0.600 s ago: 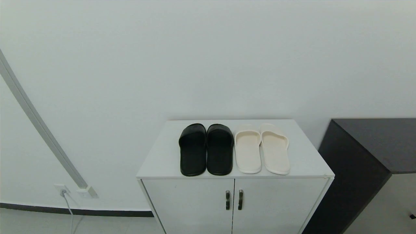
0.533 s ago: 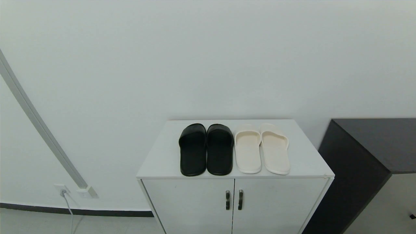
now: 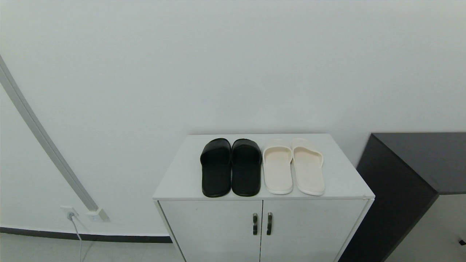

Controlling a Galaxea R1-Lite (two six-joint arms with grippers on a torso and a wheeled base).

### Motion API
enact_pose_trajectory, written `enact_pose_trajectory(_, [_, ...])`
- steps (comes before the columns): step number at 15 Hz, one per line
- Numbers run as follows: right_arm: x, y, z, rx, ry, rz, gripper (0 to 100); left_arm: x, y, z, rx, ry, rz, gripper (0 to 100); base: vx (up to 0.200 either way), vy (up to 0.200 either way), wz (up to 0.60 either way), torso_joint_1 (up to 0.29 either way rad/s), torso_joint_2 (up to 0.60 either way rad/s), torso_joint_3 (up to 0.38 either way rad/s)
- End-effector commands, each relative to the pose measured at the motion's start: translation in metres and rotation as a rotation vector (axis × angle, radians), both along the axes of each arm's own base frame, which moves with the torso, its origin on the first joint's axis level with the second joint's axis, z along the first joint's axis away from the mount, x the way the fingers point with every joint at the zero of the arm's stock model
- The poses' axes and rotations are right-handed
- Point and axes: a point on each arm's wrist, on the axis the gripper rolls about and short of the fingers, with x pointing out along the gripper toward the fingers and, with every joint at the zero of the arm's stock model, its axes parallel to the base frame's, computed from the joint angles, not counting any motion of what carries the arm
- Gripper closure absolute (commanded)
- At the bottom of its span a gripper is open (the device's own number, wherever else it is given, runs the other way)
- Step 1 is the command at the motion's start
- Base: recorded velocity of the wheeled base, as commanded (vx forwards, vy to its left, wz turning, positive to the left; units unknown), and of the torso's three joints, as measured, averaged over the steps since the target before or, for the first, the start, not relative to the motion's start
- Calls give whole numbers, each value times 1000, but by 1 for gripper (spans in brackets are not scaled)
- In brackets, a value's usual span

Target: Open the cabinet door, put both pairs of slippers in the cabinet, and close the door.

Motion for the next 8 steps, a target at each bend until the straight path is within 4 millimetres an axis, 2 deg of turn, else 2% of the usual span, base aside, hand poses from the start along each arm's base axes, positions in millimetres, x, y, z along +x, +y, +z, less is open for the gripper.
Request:
enact_pose_trajectory(1, [0,0,18,-5,-18,-4,0,0,0,0,-1,1,1,100,0,0,0,0,0,0])
enact_pose_trajectory(2, [-6,0,81,114,-106,7,0,0,0,0,-1,1,1,100,0,0,0,0,0,0])
enact_pose_trajectory(3, [-7,0,110,182,-97,19,0,0,0,0,-1,1,1,100,0,0,0,0,0,0])
enact_pose_trajectory(4, [8,1,115,126,56,73,0,0,0,0,-1,1,-1,100,0,0,0,0,0,0])
enact_pose_trajectory(5, [25,3,111,100,155,133,0,0,0,0,1,1,-1,100,0,0,0,0,0,0])
enact_pose_trajectory(8, [76,7,107,117,288,252,0,0,0,0,2,1,-3,100,0,0,0,0,0,0])
